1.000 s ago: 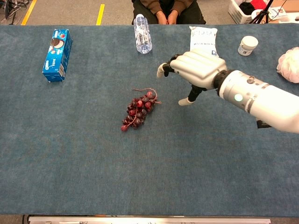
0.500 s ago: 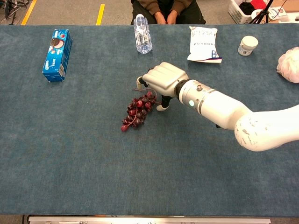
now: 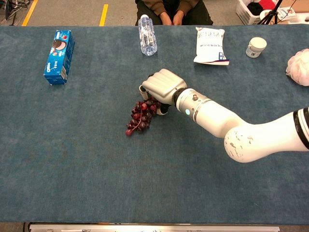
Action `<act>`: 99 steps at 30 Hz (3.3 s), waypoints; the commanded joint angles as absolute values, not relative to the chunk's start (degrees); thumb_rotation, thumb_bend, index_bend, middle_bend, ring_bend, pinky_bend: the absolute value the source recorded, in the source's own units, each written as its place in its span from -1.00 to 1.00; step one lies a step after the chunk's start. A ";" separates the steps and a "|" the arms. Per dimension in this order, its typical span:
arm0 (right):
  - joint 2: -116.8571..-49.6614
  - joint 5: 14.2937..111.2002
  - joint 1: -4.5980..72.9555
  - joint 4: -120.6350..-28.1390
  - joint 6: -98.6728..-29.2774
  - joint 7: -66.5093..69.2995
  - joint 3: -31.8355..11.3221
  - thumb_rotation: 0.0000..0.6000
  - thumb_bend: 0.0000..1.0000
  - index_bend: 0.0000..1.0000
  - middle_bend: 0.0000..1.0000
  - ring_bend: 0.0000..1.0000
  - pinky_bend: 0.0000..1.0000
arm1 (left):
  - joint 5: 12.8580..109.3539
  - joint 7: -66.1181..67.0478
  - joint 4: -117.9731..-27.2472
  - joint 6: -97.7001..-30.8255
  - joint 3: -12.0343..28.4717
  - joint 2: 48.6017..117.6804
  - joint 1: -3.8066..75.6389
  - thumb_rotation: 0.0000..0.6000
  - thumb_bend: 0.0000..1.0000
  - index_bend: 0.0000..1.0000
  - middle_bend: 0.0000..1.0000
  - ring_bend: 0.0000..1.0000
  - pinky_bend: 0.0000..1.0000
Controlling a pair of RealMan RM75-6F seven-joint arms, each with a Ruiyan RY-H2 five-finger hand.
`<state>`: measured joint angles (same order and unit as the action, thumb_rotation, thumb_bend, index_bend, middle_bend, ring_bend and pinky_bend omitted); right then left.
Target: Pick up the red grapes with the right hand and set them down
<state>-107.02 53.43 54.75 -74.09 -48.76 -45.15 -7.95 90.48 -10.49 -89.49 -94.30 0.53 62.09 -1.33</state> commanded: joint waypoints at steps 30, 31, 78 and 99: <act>-97.12 71.47 51.40 -86.18 -59.13 -32.73 -10.43 1.00 -0.42 0.24 -0.10 -0.44 -0.39 | 90.43 -11.42 -89.35 -93.85 0.68 61.86 -1.49 1.00 -0.49 -0.35 -0.38 -0.54 -0.65; -96.98 71.38 51.42 -86.47 -58.85 -33.08 -10.27 1.00 -0.41 0.24 -0.10 -0.44 -0.39 | 90.49 -11.41 -89.33 -93.83 0.66 61.87 -1.47 1.00 -0.49 -0.35 -0.38 -0.54 -0.65; -103.89 58.55 55.84 -85.33 -49.26 -44.97 -5.69 1.00 -0.67 -0.70 -0.34 -0.57 -0.39 | 90.44 -11.16 -89.43 -93.57 0.61 61.74 -1.56 1.00 -0.49 -0.35 -0.38 -0.54 -0.65; -111.17 55.05 58.22 -77.09 -50.84 -47.54 -6.09 1.00 -0.32 0.10 -0.25 -0.55 -0.39 | 89.73 -12.95 -88.20 -94.54 0.83 61.78 -2.45 1.00 -0.49 -0.35 -0.38 -0.54 -0.65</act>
<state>-111.38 54.83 58.42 -77.21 -50.64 -47.75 -6.21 89.73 -12.95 -88.20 -94.54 0.83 61.79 -2.45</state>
